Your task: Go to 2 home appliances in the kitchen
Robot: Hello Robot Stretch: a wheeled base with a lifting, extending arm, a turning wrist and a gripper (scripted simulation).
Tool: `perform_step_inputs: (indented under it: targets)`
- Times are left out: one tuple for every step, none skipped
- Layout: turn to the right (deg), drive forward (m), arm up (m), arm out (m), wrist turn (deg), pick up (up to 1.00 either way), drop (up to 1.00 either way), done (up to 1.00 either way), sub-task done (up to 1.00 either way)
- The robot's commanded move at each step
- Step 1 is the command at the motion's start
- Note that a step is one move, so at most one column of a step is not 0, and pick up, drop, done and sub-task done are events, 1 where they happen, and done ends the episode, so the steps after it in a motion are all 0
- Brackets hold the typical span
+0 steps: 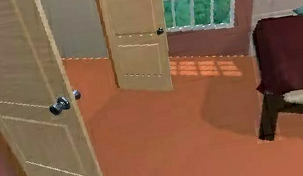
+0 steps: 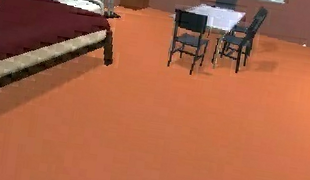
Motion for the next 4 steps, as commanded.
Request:
perform_step_inputs:
  targets:
    - [0.0,1.00,0.00,0.00,0.0,0.00,0.00,0.00,0.00]
    - [-9.0,0.00,0.00,0.00,0.0,0.00,0.00,0.00,0.00]
    - [0.0,0.25,0.00,0.00,0.0,0.00,0.00,0.00,0.00]
    - [-24.0,0.00,0.00,0.00,0.0,0.00,0.00,0.00,0.00]
